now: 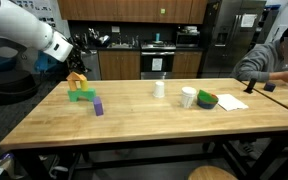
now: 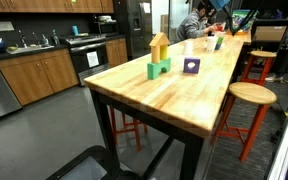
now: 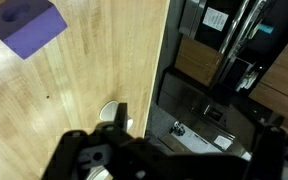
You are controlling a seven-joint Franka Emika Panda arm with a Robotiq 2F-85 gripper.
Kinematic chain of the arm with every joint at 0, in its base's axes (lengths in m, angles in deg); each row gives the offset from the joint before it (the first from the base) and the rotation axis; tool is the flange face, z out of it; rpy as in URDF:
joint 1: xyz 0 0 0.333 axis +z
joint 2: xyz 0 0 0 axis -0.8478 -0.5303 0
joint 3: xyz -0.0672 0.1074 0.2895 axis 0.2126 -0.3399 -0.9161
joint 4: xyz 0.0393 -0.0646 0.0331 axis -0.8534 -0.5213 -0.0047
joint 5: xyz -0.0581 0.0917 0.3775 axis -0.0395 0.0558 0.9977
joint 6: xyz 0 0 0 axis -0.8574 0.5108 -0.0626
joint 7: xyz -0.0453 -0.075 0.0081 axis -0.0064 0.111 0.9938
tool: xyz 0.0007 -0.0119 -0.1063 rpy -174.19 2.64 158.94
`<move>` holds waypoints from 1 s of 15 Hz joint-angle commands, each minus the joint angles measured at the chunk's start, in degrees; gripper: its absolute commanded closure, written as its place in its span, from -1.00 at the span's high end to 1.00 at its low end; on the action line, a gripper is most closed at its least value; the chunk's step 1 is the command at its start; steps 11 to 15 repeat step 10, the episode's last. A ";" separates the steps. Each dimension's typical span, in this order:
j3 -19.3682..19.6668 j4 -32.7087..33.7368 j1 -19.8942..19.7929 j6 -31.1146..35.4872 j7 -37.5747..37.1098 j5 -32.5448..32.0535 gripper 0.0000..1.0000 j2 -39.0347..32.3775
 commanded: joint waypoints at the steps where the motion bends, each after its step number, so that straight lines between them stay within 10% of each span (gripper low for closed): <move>1: -1.13 -0.38 -3.12 -4.79 -0.40 1.55 1.00 -3.83; 15: -2.25 -0.46 -4.90 -6.52 -0.40 1.49 1.00 -5.30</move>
